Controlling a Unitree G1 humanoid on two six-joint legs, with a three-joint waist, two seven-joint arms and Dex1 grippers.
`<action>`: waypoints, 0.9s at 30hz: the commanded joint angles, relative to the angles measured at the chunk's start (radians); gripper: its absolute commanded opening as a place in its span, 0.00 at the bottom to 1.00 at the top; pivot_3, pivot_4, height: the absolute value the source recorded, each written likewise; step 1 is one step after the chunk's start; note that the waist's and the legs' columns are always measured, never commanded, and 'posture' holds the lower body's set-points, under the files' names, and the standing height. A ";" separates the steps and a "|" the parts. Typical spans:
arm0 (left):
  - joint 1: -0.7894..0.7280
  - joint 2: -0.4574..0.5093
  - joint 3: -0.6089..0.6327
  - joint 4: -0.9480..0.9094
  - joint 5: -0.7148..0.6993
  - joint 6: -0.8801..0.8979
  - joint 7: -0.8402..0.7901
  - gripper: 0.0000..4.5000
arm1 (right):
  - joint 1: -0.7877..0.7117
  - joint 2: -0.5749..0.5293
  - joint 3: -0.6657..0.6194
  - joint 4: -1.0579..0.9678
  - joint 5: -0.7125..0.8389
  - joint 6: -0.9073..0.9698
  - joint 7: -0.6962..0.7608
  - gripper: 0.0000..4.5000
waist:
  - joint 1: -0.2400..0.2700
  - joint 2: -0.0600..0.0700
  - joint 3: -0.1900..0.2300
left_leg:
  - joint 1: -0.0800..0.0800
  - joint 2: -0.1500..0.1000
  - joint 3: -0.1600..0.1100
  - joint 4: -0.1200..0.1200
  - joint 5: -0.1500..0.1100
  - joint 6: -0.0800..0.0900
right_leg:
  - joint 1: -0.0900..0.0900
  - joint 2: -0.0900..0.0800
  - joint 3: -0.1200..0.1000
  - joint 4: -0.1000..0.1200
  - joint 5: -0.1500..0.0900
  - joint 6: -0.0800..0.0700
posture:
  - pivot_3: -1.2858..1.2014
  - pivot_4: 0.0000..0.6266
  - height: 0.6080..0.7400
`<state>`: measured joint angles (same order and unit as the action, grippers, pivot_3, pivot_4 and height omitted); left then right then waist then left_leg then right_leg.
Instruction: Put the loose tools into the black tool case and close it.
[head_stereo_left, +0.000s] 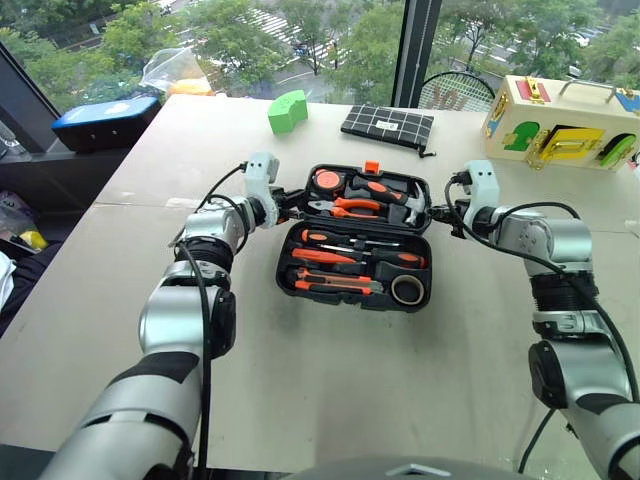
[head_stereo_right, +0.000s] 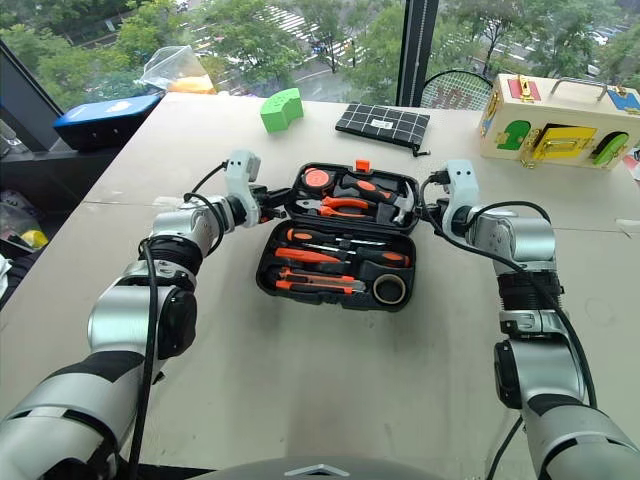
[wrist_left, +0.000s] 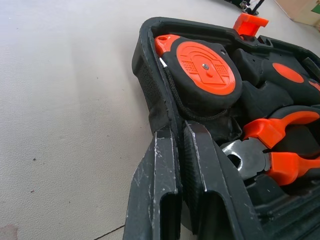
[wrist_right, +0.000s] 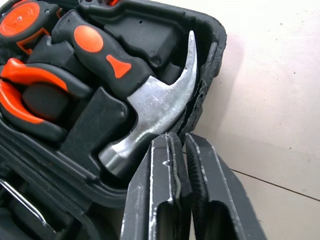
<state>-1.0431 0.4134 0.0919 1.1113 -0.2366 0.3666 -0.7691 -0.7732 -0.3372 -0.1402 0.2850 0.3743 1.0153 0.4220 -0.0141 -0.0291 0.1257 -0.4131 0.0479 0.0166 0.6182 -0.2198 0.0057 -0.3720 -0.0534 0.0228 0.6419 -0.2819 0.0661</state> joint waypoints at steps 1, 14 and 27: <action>0.054 -0.019 -0.026 -0.024 0.026 0.049 -0.051 0.00 | -0.035 -0.009 -0.044 -0.037 0.046 0.032 0.004 0.31 | 0.001 0.000 0.000 | 0.000 0.000 0.000 0.000 0.000 0.000 | 0.000 0.000 0.000 0.000 0.000 0.000 | 0.52 0.24 1.00; 0.134 -0.022 -0.033 -0.172 0.018 0.100 -0.081 0.00 | -0.060 -0.015 0.058 0.095 -0.025 -0.063 0.053 0.17 | -0.001 0.000 -0.001 | 0.000 0.000 0.000 -0.001 0.000 0.000 | 0.000 0.000 0.000 0.000 0.000 0.000 | 0.52 0.24 1.00; 0.513 0.041 -0.005 -0.953 -0.114 0.120 -0.110 0.00 | 0.138 -0.034 0.039 -0.382 0.070 -0.156 0.147 0.00 | -0.002 0.003 0.000 | -0.001 0.001 0.001 -0.003 0.000 0.000 | -0.002 0.000 0.002 0.001 0.000 0.000 | 0.52 0.24 1.00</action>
<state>-0.5218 0.4790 0.1312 0.2531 -0.3348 0.5418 -0.8453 -0.5849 -0.3825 -0.0967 0.0172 0.4184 0.9688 0.5289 -0.0158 -0.0261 0.1260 -0.4145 0.0486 0.0181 0.6152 -0.2199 0.0054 -0.3746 -0.0537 0.0246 0.6408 -0.2818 0.0660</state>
